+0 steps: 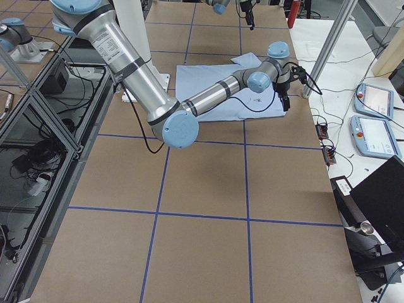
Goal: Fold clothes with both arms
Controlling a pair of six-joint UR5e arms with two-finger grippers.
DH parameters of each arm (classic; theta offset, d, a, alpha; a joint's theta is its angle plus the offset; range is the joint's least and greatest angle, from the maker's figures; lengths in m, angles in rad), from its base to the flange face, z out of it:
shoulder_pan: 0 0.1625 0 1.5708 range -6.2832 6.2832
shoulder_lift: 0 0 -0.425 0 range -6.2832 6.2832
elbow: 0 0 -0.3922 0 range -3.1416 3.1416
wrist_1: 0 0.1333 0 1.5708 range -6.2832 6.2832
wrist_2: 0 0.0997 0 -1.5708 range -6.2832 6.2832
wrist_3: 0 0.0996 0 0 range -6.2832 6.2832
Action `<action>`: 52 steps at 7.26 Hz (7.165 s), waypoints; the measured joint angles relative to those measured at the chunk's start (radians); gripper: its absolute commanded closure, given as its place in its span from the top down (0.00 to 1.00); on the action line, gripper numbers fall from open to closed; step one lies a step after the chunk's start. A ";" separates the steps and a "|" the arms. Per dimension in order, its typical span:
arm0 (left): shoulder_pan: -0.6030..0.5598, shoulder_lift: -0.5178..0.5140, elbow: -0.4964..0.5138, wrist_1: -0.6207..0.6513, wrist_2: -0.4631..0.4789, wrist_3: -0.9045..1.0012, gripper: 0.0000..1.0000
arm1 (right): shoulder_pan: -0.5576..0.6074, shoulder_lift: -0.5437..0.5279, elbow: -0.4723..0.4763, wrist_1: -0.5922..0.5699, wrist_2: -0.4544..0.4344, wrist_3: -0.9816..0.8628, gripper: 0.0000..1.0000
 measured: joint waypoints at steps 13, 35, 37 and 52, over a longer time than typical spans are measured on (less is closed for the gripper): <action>0.172 -0.107 0.308 -0.167 0.229 -0.157 0.00 | 0.014 -0.031 0.021 0.006 0.007 -0.017 1.00; 0.550 -0.001 -0.481 0.411 0.326 -0.427 1.00 | -0.661 -0.710 0.777 0.141 -0.504 0.884 0.95; 0.721 0.147 -0.613 0.410 0.432 -0.609 0.74 | -0.878 -0.763 0.817 0.148 -0.730 1.081 0.95; 1.035 0.252 -0.588 0.422 0.629 -0.928 0.00 | -0.973 -0.785 0.815 0.186 -0.847 1.150 0.73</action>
